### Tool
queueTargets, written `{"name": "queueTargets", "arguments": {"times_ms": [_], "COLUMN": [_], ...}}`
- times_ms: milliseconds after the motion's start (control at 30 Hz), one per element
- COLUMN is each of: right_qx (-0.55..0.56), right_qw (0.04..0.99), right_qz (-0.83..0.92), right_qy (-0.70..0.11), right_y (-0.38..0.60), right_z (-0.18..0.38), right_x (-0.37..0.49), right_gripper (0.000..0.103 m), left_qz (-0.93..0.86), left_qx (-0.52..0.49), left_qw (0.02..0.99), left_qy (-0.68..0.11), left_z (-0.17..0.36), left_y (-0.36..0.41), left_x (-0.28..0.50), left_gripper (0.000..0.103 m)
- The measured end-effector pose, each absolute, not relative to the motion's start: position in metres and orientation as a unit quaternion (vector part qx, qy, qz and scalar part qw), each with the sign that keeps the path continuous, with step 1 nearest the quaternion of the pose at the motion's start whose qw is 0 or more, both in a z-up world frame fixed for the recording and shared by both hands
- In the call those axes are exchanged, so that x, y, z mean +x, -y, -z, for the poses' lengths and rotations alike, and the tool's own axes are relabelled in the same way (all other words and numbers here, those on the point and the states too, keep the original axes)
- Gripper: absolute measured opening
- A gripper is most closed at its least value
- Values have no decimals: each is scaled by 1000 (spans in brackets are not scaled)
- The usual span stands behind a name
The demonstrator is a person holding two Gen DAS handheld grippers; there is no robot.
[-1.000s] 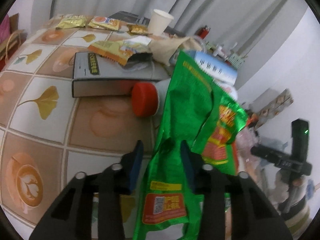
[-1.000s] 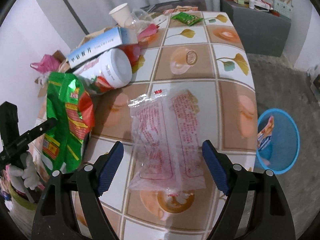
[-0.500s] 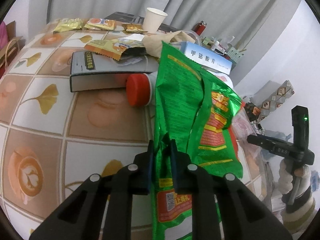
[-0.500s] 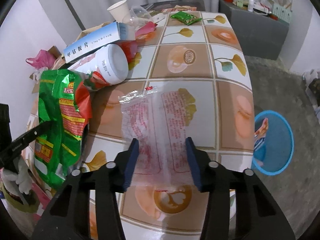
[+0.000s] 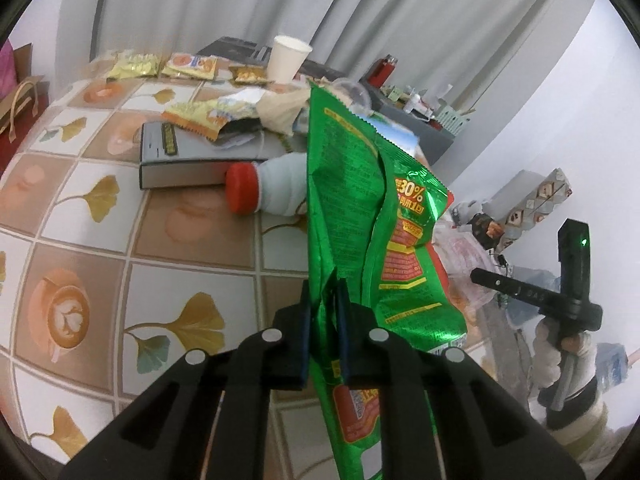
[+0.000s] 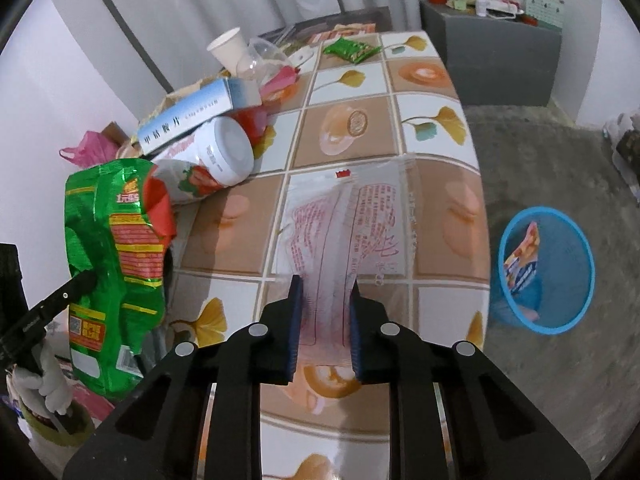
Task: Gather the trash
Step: 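Carry both bags over the blue wastebasket and open both grippers to drop them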
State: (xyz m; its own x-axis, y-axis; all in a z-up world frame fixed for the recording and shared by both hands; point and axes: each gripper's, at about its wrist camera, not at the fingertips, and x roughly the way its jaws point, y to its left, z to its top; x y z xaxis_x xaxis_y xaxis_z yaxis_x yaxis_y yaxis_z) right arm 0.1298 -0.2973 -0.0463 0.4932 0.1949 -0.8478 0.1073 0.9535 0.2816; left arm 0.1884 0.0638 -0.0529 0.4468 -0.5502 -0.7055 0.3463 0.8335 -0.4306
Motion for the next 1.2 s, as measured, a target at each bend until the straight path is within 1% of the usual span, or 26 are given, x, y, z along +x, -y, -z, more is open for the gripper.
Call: {"name": "queueTargets", "arguments": {"times_ms": [233,367,500,733,900,1000,1200], "right_qx": [190,216,248,329,375,399,448], "right_qw": [873,883,883,861,838,825,795], "right_qz": [-1,35,85,176,206,212,206], "right_qy": [-450,-416,-388,-346,-339,-340,-354], "right_y": [336,375,423,512,551,567,598], "right_z": [12,-8,-20,-14,14,37,81], "right_x": [92,56,16,-59,-86,-90,-81], "right_gripper": [18,18,18,18,18,19,19], "left_qz": [292,321,361,405,420,423,387], "left_qx": [-94,-66,-31,50,122,170,250], "left_qw": [855,861,855,842,835,822,817], "left_qy": [-418,-389,-371,-354,-333,-341,-347], "left_z": [8,-22,-44,-49,-30,-1,67], "left_y": [-43,-7,48,167,266,331,429], "left_x": [170,161,158,154,148,146,156], "left_gripper": [10,10,10,10,10,10,10]}}
